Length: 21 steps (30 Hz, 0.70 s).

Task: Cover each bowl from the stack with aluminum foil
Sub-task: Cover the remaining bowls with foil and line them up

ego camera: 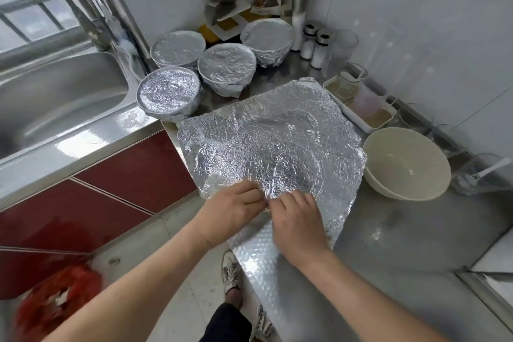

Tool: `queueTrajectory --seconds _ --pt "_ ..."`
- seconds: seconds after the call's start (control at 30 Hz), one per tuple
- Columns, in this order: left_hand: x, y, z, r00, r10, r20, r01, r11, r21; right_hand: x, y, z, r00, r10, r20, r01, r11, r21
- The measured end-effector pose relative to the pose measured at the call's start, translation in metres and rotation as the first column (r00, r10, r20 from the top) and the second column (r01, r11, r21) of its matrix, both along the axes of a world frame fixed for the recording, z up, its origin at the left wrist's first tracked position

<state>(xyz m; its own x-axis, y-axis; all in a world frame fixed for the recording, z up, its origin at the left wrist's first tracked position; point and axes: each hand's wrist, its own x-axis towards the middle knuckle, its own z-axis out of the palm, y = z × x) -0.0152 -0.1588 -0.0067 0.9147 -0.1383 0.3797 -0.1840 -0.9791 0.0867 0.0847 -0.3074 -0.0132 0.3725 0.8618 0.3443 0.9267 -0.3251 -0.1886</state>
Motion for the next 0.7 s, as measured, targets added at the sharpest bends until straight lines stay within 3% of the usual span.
queueTrajectory --seconds 0.13,0.27,0.4,0.7 --pt "-0.009 0.002 -0.008 0.996 0.078 -0.040 -0.080 0.996 -0.043 -0.004 0.003 -0.003 0.992 -0.008 -0.129 0.007 1.000 -0.011" --pt "-0.012 0.002 -0.004 0.981 0.188 -0.046 -0.192 0.976 -0.103 0.011 -0.008 -0.002 0.929 0.057 -0.366 -0.020 0.994 0.105" --pt "-0.009 -0.014 0.004 0.985 0.156 -0.067 -0.164 0.976 -0.142 0.023 -0.014 -0.005 0.955 0.106 -0.277 -0.071 0.988 0.134" --pt "-0.001 -0.019 -0.008 0.983 0.172 -0.063 -0.181 0.967 -0.179 0.025 -0.012 -0.007 0.990 0.130 -0.058 -0.133 0.990 -0.054"
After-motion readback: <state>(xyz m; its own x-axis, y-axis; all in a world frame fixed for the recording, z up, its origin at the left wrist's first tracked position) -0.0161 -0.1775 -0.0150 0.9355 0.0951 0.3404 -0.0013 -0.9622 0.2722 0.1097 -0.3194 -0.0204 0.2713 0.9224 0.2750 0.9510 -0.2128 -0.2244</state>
